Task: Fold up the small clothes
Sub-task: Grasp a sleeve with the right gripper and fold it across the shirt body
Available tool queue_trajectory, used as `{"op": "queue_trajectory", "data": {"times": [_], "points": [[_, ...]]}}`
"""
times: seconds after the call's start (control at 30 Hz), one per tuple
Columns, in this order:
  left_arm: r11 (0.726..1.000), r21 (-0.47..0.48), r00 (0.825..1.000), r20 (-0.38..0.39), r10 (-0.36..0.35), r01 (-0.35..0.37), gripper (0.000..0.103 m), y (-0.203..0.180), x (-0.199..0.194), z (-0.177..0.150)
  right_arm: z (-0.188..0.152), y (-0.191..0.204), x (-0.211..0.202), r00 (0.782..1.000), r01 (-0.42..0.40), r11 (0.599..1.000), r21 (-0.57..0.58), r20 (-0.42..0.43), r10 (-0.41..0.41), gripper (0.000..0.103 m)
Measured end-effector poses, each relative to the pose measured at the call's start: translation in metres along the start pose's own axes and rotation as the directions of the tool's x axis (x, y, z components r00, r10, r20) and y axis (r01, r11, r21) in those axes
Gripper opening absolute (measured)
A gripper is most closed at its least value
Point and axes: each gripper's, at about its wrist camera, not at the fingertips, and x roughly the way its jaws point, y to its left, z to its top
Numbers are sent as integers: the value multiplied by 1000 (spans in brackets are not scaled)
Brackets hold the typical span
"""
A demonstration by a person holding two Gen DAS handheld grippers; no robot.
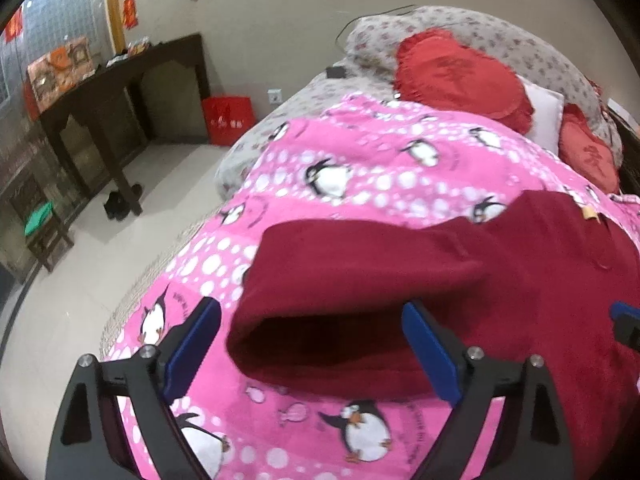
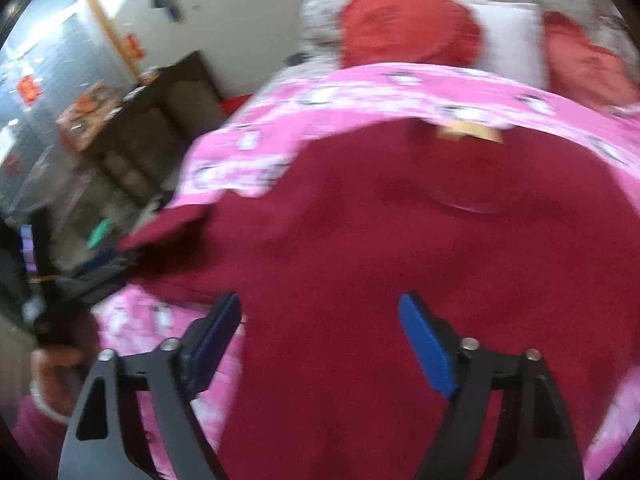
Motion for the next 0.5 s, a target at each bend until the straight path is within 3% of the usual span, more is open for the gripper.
{"op": "queue_trajectory", "data": {"times": [0.1, 0.2, 0.4, 0.47, 0.5], "points": [[1000, -18, 1000, -12, -3, 3, 94, 12, 5, -5, 18, 32, 29, 992, -121, 993, -12, -35, 121, 49], [999, -39, 1000, -26, -15, 14, 94, 18, 10, -10, 31, 56, 63, 970, -233, 972, 14, -76, 233, 47], [998, -51, 998, -46, -31, 29, 94, 20, 20, -16, 46, 72, 135, 928, -315, 936, 155, -156, 338, 46], [998, -50, 998, -46, -30, 27, 94, 20, 21, -18, 49, 76, 156, 913, -338, 921, 193, -171, 371, 35], [998, -50, 998, -45, -31, 29, 94, 20, 20, -18, 50, 78, 165, 909, -345, 917, 198, -174, 379, 22]]}}
